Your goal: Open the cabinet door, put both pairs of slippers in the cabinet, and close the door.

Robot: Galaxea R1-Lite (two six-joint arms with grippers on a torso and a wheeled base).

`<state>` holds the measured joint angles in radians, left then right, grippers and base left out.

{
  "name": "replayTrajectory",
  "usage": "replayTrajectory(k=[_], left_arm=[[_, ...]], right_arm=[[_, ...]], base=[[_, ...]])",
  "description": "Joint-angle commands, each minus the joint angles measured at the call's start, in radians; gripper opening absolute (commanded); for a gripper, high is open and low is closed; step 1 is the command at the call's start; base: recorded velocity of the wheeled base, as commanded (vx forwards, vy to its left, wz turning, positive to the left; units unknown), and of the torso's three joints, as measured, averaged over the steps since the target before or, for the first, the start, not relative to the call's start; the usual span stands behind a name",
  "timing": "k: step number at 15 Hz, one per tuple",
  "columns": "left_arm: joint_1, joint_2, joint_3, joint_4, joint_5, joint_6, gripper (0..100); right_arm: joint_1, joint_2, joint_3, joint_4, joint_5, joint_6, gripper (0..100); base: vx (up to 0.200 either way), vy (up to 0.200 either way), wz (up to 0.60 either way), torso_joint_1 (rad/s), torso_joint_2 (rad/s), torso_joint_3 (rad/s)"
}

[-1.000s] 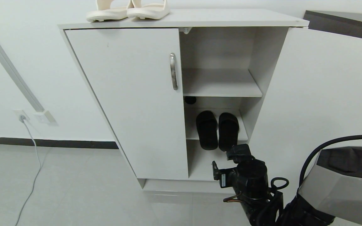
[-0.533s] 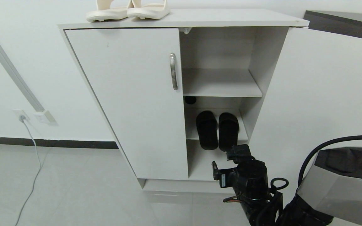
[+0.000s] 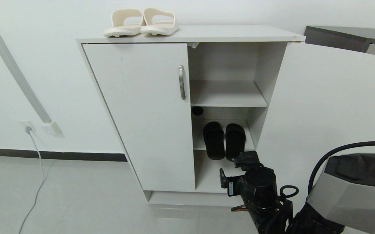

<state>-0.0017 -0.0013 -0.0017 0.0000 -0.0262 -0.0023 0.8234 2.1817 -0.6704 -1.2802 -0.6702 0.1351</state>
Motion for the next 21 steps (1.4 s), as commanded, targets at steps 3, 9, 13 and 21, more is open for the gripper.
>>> replayTrajectory(k=[3,9,13,21], left_arm=[[0.000,0.001,0.000,0.000,0.002,-0.001,0],[0.000,0.001,0.000,0.000,0.005,-0.001,0],[0.000,0.001,0.000,0.000,0.005,-0.002,0],[0.000,0.001,0.000,0.000,0.003,-0.002,0]], right_arm=[[0.000,0.004,0.000,-0.001,0.000,0.000,100],[0.000,0.006,0.002,-0.034,-0.003,-0.019,100],[0.000,0.027,0.009,-0.062,-0.003,-0.022,100],[0.000,0.041,0.011,-0.083,-0.002,-0.034,100]], base=[[0.000,0.000,0.00,0.001,0.00,0.198],[0.000,0.000,0.00,0.002,0.00,0.032],[0.000,0.000,0.00,0.000,0.00,0.000],[0.000,0.000,0.00,0.000,0.00,0.000]])
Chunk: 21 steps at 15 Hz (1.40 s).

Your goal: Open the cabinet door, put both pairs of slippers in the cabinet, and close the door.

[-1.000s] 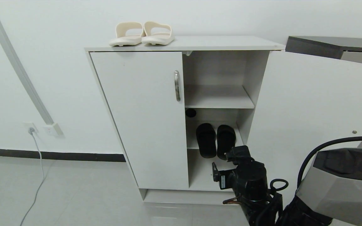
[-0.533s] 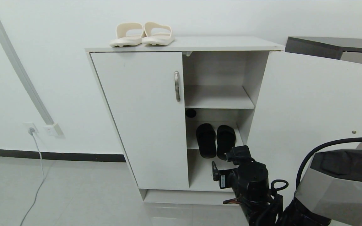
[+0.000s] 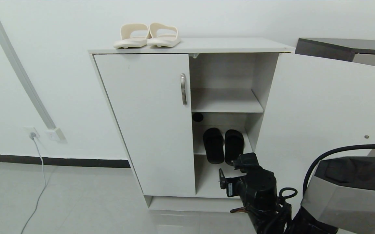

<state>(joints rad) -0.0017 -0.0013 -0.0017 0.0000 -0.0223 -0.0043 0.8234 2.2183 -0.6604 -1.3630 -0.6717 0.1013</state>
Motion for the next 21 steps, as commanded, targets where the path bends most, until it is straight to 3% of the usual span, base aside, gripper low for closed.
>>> replayTrajectory(k=[1,19,21], left_arm=[[0.000,0.001,0.000,0.000,0.001,0.000,0],[0.000,0.001,0.000,0.000,-0.001,0.000,0],[0.000,0.001,0.000,0.000,0.001,-0.002,0]], right_arm=[[0.000,0.006,0.007,-0.002,0.000,0.000,100],[0.003,0.012,0.028,-0.076,0.000,-0.025,100],[0.003,0.026,0.039,-0.111,0.001,-0.038,100]], base=[[0.000,0.200,0.00,0.007,0.01,0.002],[0.000,0.200,0.00,0.002,0.00,0.003],[0.000,0.000,0.00,0.000,0.00,0.000]])
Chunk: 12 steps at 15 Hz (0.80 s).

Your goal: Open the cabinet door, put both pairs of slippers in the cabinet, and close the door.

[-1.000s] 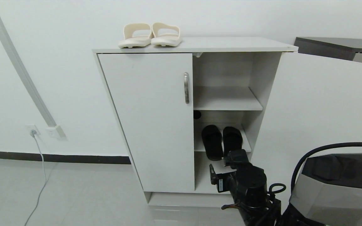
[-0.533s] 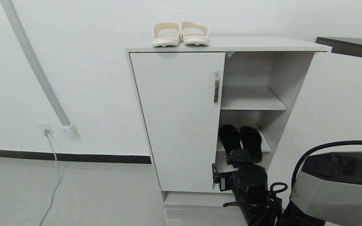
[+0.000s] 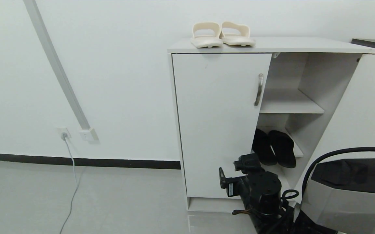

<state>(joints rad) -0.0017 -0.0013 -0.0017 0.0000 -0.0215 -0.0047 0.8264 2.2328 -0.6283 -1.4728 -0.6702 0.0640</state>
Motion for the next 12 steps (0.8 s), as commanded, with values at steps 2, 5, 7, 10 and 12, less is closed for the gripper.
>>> replayTrajectory(k=[2,5,7,10,12], left_arm=[[0.000,0.001,0.000,0.000,0.000,0.000,0],[0.000,0.001,0.000,0.000,0.000,0.000,0],[0.000,0.001,0.000,0.000,0.000,0.000,0],[0.000,0.001,0.000,0.000,0.000,0.000,0],[0.000,0.001,0.000,0.000,0.000,-0.001,0]], right_arm=[[-0.001,0.019,0.016,-0.018,0.001,-0.004,100],[-0.006,0.022,0.013,-0.040,0.001,-0.004,100],[-0.023,0.024,0.013,-0.043,0.008,-0.004,100],[-0.021,0.021,0.021,-0.049,0.040,-0.027,100],[-0.024,0.018,0.050,-0.083,0.058,-0.052,100]], base=[[0.000,0.000,0.00,0.000,0.00,0.000],[0.000,0.000,0.00,0.000,0.00,0.000],[0.000,0.000,0.00,0.000,0.00,0.000],[0.000,0.000,0.00,0.000,0.00,0.000],[0.000,0.000,0.00,0.000,0.00,0.000]])
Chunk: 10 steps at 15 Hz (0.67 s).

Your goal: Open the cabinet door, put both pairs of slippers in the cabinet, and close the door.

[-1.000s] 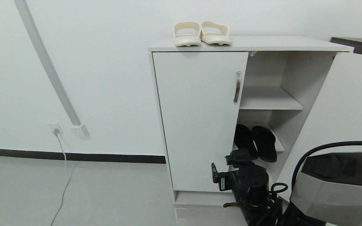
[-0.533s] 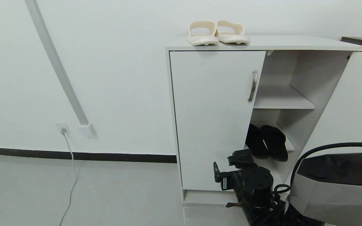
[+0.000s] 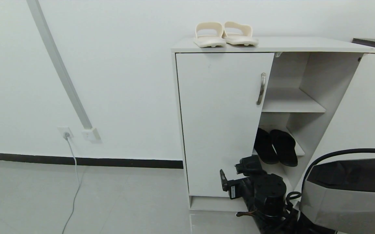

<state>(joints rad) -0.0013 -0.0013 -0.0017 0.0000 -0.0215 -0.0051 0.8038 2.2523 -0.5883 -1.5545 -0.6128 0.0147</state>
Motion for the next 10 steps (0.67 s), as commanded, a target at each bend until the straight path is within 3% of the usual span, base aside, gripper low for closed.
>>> replayTrajectory(k=[1,10], left_arm=[[0.000,0.001,0.000,0.000,0.000,0.001,0],[0.000,0.001,0.000,0.000,0.000,-0.001,0]], right_arm=[[-0.002,0.003,0.013,-0.016,0.001,-0.013,100],[0.000,0.015,0.015,-0.016,0.011,-0.021,100]], base=[[0.000,0.000,0.00,0.000,0.00,0.000],[0.000,0.000,0.00,0.000,-0.01,-0.018]])
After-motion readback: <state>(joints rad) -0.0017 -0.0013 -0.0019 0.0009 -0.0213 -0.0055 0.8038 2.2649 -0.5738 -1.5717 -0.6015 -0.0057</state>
